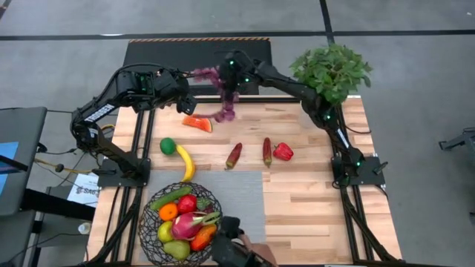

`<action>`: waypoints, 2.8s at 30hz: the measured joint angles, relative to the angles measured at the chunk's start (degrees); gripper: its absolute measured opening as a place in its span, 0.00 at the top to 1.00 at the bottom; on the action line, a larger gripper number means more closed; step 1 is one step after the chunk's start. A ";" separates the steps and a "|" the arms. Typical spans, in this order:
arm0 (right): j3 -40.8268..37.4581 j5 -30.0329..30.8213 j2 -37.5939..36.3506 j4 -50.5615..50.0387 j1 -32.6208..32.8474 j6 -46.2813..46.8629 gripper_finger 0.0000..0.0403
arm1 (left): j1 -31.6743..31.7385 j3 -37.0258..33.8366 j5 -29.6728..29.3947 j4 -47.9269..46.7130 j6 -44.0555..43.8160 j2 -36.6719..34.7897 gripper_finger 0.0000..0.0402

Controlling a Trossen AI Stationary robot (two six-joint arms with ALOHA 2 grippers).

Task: Build produce basket
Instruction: Move the purple garlic to the center of the table, then move the watermelon to the center of the table

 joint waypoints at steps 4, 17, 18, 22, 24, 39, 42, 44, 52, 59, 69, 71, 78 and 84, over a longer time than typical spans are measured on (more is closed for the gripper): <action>-0.02 -0.08 -3.41 0.86 0.48 4.96 0.64 | 2.92 0.00 1.23 0.00 0.94 0.00 0.26; -0.06 -5.84 -24.15 -18.60 3.47 13.17 0.62 | 15.28 -12.58 7.95 12.36 3.93 -1.07 0.32; -0.06 -5.85 -25.14 -19.42 4.09 13.41 0.62 | 15.51 -16.23 10.18 15.18 3.84 -1.38 0.32; -0.06 -5.92 -28.97 -24.94 6.00 14.02 0.59 | 16.33 -31.09 17.31 29.16 2.74 -1.78 0.32; -0.06 -5.86 -29.95 -28.39 6.75 14.62 0.59 | 16.69 -37.41 20.02 37.29 0.65 -1.40 0.32; -0.08 -5.84 -29.92 -39.21 12.70 14.75 0.58 | 18.76 -49.81 7.56 41.99 -19.19 -0.34 0.38; -0.08 -5.84 -29.58 -38.99 12.44 14.64 0.58 | 18.98 -49.92 8.20 38.21 -21.18 0.40 0.40; -0.58 -5.84 -28.68 -37.73 12.46 14.94 0.58 | 18.98 -49.88 10.50 38.69 -20.30 0.72 0.40; -11.31 -5.80 -27.23 -37.62 13.30 15.05 0.58 | 18.95 -49.90 18.51 41.20 -16.66 1.33 0.38; -30.00 -5.84 -27.21 -33.61 13.54 15.57 0.56 | 18.91 -49.90 20.95 41.13 -16.27 1.31 0.38; -50.19 -5.82 -27.17 -19.38 14.60 19.17 0.49 | 18.43 -49.90 23.26 43.06 -15.01 1.31 0.35; -51.65 -5.82 -27.17 -18.58 15.14 19.52 0.45 | 18.32 -49.90 23.35 42.99 -14.57 1.31 0.31; -52.31 -5.84 -27.47 -16.82 16.33 22.51 0.32 | 16.78 -49.90 22.41 34.85 -11.37 0.48 0.16; -49.32 -5.82 -27.97 -13.45 16.31 27.59 0.31 | 21.16 -49.88 21.34 31.50 -10.15 -5.74 0.16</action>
